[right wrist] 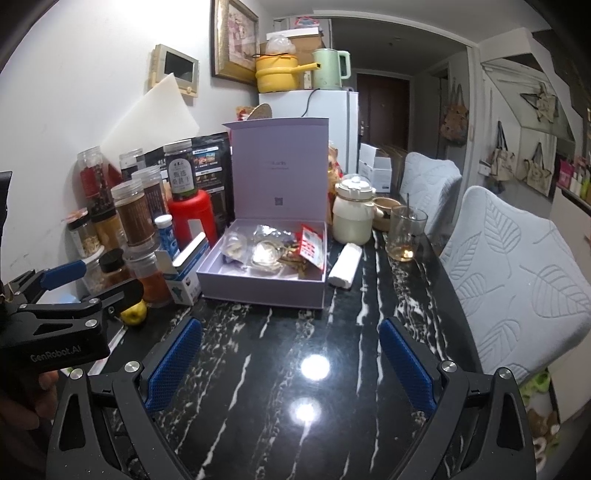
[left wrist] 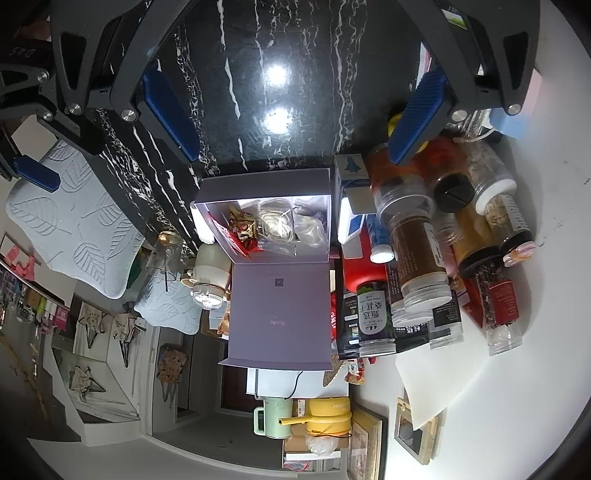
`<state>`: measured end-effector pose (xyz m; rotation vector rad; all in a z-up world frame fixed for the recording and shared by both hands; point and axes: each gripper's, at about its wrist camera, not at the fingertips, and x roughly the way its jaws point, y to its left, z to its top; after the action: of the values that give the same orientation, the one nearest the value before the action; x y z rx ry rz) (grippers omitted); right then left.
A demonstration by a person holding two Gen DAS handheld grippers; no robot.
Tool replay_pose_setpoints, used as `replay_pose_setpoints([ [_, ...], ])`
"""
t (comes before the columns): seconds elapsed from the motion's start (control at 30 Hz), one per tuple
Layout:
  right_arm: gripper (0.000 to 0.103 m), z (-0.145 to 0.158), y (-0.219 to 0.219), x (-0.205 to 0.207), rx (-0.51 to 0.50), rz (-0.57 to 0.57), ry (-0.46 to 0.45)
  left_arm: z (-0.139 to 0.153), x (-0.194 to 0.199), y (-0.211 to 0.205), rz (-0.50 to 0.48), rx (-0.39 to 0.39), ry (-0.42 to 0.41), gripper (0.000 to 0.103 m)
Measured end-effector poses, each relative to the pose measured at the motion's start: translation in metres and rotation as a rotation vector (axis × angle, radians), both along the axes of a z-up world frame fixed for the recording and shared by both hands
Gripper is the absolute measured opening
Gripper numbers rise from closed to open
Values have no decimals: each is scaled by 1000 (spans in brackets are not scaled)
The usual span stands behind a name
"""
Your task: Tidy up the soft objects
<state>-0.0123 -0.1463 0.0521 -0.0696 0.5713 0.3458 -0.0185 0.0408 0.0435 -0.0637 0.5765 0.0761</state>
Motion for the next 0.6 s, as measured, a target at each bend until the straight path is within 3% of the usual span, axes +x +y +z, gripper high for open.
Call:
replay_pose_setpoints([
  [0.6,98,1,-4,2,-10,-19,-1,-1,7,-4,-18,3,19,103],
])
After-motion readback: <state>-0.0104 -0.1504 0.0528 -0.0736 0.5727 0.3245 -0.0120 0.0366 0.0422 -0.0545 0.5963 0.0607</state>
